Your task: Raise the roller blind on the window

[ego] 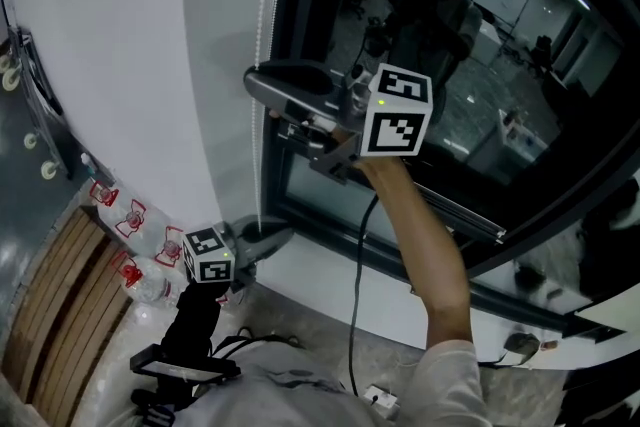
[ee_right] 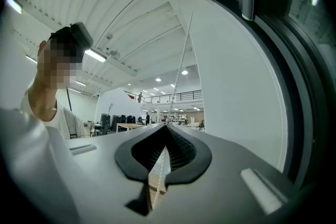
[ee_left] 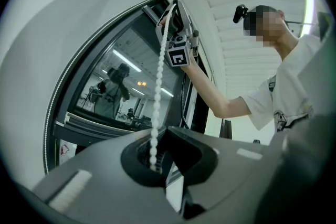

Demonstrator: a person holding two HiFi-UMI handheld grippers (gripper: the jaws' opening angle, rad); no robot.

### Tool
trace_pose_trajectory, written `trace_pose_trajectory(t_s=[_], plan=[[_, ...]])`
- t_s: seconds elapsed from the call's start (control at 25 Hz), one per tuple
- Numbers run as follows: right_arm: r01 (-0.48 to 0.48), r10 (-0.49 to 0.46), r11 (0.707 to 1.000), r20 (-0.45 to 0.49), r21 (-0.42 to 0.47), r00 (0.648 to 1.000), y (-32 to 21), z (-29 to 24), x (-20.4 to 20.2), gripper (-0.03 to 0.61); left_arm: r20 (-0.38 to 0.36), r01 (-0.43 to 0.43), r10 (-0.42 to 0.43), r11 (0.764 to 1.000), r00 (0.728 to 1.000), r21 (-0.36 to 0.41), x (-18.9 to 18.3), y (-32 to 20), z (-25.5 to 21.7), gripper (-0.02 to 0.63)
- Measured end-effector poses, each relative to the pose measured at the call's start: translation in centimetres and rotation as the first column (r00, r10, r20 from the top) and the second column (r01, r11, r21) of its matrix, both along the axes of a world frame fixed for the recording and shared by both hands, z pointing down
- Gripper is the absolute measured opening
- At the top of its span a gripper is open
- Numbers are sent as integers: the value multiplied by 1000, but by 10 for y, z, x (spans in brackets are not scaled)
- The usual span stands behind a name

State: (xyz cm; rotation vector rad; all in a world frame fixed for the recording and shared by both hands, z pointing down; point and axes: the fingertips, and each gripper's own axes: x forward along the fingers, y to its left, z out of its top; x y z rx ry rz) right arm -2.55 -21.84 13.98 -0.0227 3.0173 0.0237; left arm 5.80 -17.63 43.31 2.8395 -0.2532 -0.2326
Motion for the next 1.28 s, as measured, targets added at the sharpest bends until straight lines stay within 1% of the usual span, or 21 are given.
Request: trace_pose_trajectory(t_s=[0.12,0.4,0.52,0.72,0.92,1.0,1.08,1.16,1.28], plan=[[-1,0,1000,-46,-17,999,3,29,-4,5,-2,-2,2,1000,1000,-1,1,-1,0,-2],[-6,-1,997,-90,-80,996,4,80,-2,5,-5,-3,3,1000,1000,-7,1,-4,1,-2],[-12,-1,994,-127,-106,992,6,108,-3,5,-5,1,-1,1000,1000,-2,0,-5,0,-2],[-22,-10,985,-180,-174,984,8,159,-4,5,-6,9,-9,1000,1000,-5,-2,-7,-1,-2],[-28,-19,974,-206,-226,978,10,189,-2,5,-1,13,-13,1000,1000,1,-4,-10,-3,-2],[-28,-24,968,-206,-248,978,12,198,-2,5,-3,15,-15,1000,1000,1,-4,-10,-4,-2],[-21,-28,965,-183,-262,983,14,201,0,6,-4,16,-16,1000,1000,0,-3,-10,-5,-2],[-17,-24,966,-156,-256,988,14,198,2,6,-3,15,-15,1000,1000,0,-4,-10,-5,-2],[-17,-15,974,-138,-226,990,13,192,5,12,-3,17,-17,1000,1000,4,-3,-11,-5,-2]])
